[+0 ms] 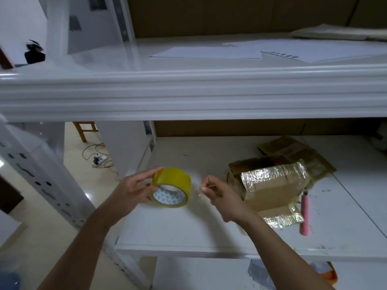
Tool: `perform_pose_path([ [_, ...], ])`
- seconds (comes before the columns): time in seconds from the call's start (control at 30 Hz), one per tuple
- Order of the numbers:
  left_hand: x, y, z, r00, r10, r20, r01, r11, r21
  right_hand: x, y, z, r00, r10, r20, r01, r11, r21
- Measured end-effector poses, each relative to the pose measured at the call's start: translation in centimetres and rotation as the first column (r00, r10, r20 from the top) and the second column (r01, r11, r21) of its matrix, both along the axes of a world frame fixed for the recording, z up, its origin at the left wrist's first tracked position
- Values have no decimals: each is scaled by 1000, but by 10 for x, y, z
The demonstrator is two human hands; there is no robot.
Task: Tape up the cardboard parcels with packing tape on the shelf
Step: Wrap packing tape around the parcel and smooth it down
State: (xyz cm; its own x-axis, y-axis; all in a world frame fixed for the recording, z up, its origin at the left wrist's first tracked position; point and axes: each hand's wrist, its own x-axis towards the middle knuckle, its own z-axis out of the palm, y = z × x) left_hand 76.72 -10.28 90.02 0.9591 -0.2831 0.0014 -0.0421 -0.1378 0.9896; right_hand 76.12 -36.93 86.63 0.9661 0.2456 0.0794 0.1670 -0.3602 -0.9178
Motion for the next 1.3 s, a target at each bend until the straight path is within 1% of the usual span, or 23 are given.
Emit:
perform_pose_path([
  [0.13,-9,8,19,994,60,90,-63,998,25,1,13,25,999,-17,31,16,998,53],
  [0.3,-16,-9,31,974,121,191,-123,992,-1,-1,0,58,981,-107,165,105,994,22],
  [0.4,-14,-39,43,964,117,239,-115,993,-24,1,-29,70,947,-177,269,191,981,-24],
  [0.5,-7,-79,56,955,81,286,-87,996,10,1,-68,79,894,-228,385,285,954,-96],
  [0.63,9,-141,68,927,74,367,-103,993,60,6,-120,85,838,-326,438,399,913,-83],
  [0.73,23,-179,65,905,94,414,-151,983,107,19,-150,83,862,-346,370,401,912,-82],
  [0.83,39,-201,49,894,87,439,-193,960,204,27,-169,77,889,-349,297,387,919,-79],
  [0.93,43,-215,35,892,86,443,-232,929,287,28,-181,71,912,-320,256,358,926,-118],
  [1.07,42,-225,25,920,62,386,-213,908,361,32,-192,53,938,-315,146,331,938,-100],
  [1.2,39,-229,17,940,73,334,-217,883,417,37,-195,43,936,-332,117,336,942,-17],
  [1.23,38,-230,14,950,82,301,-210,882,422,38,-197,41,936,-333,116,336,942,-12],
  [1.3,36,-234,5,969,106,224,-188,904,385,39,-201,36,937,-331,110,335,942,-20],
])
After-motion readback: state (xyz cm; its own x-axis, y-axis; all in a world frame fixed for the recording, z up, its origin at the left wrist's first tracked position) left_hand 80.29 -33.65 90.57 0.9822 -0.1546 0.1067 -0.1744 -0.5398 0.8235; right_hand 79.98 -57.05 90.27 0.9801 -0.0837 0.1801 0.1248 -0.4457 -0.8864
